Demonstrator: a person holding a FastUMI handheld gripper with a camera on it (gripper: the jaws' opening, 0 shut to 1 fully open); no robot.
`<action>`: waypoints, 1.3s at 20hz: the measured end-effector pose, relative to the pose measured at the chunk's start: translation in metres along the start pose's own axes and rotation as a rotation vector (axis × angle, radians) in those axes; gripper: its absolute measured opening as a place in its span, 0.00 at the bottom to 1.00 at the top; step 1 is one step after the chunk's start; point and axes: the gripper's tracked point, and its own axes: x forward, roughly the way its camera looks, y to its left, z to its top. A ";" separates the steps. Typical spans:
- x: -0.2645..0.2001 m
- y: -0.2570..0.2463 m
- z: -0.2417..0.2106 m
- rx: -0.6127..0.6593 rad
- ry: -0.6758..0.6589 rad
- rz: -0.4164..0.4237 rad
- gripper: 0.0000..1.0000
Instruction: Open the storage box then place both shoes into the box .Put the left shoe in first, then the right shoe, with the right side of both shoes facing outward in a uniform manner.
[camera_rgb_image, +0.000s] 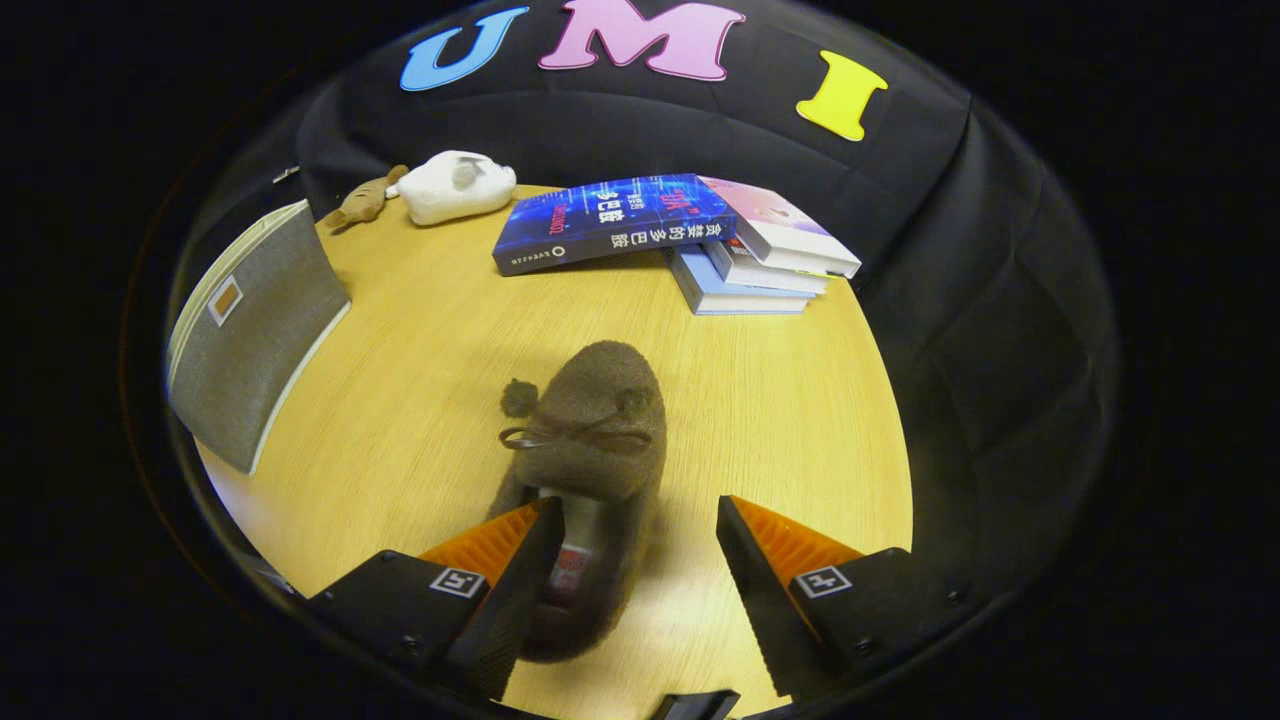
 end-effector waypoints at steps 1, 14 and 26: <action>0.008 -0.001 -0.001 0.006 0.006 0.004 0.89; 0.013 -0.002 0.017 0.175 -0.002 0.002 0.08; -0.091 0.061 0.107 0.245 -0.137 0.055 0.08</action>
